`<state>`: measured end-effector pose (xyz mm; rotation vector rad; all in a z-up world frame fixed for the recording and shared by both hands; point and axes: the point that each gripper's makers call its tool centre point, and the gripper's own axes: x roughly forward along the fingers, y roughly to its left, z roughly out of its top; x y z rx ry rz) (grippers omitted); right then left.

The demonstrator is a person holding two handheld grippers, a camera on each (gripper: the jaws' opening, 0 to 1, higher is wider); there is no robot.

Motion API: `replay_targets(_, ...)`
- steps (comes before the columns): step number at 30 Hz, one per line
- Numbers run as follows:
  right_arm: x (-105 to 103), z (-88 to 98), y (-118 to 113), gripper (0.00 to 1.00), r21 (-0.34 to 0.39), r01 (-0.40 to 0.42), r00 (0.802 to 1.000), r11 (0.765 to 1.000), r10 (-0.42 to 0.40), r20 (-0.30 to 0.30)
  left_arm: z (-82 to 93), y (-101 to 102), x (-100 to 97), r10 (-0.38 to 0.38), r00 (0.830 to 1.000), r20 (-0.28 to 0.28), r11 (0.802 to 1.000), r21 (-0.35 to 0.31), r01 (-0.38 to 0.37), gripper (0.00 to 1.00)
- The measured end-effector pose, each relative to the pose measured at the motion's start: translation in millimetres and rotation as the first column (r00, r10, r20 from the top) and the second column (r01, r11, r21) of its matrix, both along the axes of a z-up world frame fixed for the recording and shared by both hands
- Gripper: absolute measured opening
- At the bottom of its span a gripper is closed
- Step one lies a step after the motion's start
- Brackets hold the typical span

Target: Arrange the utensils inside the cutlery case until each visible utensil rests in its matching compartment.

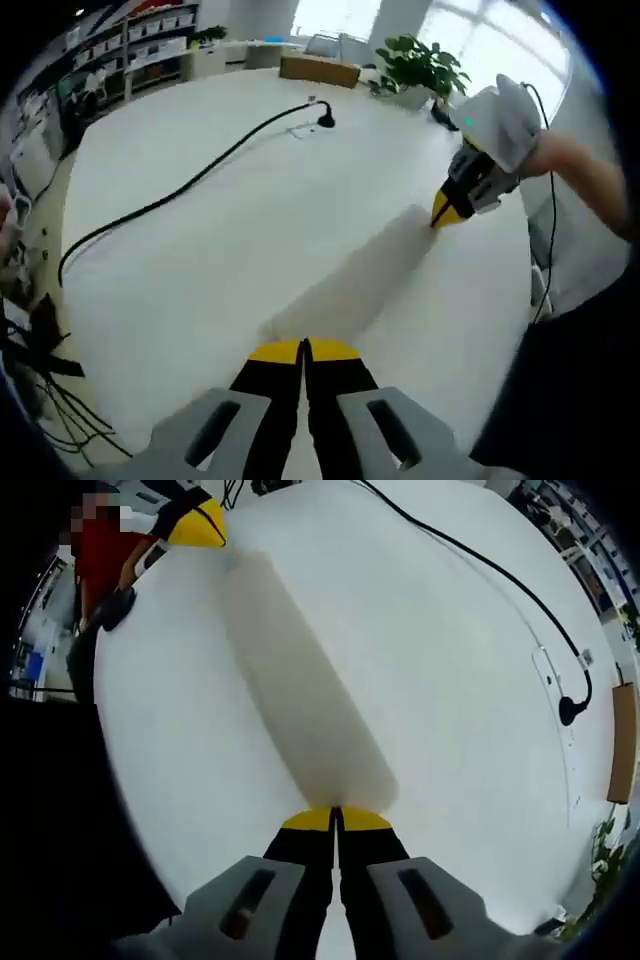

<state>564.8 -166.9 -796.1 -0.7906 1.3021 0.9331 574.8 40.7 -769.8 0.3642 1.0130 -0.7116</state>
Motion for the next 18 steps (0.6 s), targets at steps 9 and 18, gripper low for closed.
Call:
replay_targets(9, 0.3, -0.2, 0.4, 0.0, 0.008, -0.003, 1.0, 1.0, 0.003, 0.003, -19.6, -2.3, -6.1, -0.074, 0.992, -0.105, 0.992, 0.092, 0.084, 0.0)
replay_targets(18, 1.1, -0.1, -0.2, 0.0, 0.028, 0.014, 1.0, 0.999, -0.014, -0.011, -18.7, -4.5, -9.8, -0.081, 0.986, -0.146, 0.988, 0.116, 0.098, 0.0)
